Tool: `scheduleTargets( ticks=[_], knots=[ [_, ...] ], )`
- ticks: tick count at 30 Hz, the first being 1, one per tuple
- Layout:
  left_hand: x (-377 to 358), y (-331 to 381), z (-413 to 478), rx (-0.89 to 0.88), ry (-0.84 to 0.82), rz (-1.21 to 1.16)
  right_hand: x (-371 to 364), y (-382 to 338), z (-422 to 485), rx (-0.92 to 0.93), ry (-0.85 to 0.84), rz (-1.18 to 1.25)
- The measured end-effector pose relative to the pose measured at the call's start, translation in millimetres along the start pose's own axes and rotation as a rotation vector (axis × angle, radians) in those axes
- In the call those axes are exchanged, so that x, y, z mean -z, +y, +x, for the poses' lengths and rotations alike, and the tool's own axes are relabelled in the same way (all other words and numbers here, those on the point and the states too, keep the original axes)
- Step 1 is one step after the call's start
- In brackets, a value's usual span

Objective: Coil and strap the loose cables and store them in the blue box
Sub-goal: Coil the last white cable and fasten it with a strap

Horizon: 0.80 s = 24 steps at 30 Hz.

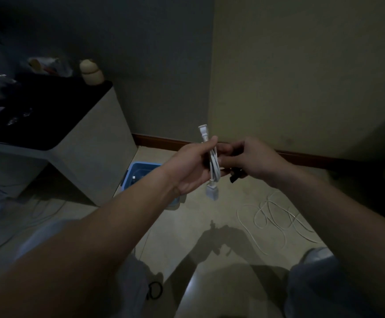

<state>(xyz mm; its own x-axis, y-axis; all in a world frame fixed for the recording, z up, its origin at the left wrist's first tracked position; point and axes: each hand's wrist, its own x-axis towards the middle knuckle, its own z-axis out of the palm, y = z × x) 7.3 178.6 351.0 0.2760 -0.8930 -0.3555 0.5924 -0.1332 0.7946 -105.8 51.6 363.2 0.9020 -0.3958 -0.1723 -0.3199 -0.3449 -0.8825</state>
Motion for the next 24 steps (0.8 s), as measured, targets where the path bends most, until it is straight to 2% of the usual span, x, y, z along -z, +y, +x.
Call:
scheduleTargets(
  ticks=[6, 13, 15, 19, 24],
  knots=[
    [-8, 1, -2, -0.036, 0.029, -0.132, 0, -6, 0, -0.094, -0.030, 0.109],
    [-14, -7, -9, -0.005, 0.100, -0.186, -3, -7, -11, -0.265, -0.196, 0.350],
    [-13, -7, -11, -0.001, 0.113, -0.189, -2, -6, -12, -0.263, -0.235, 0.384],
    [-12, -6, -16, 0.033, 0.092, -0.152, -9, -1, -15, -0.207, -0.248, 0.304],
    [-10, -7, -17, 0.056, -0.017, -0.110, -15, 3, -16, -0.180, -0.273, 0.322]
  ],
)
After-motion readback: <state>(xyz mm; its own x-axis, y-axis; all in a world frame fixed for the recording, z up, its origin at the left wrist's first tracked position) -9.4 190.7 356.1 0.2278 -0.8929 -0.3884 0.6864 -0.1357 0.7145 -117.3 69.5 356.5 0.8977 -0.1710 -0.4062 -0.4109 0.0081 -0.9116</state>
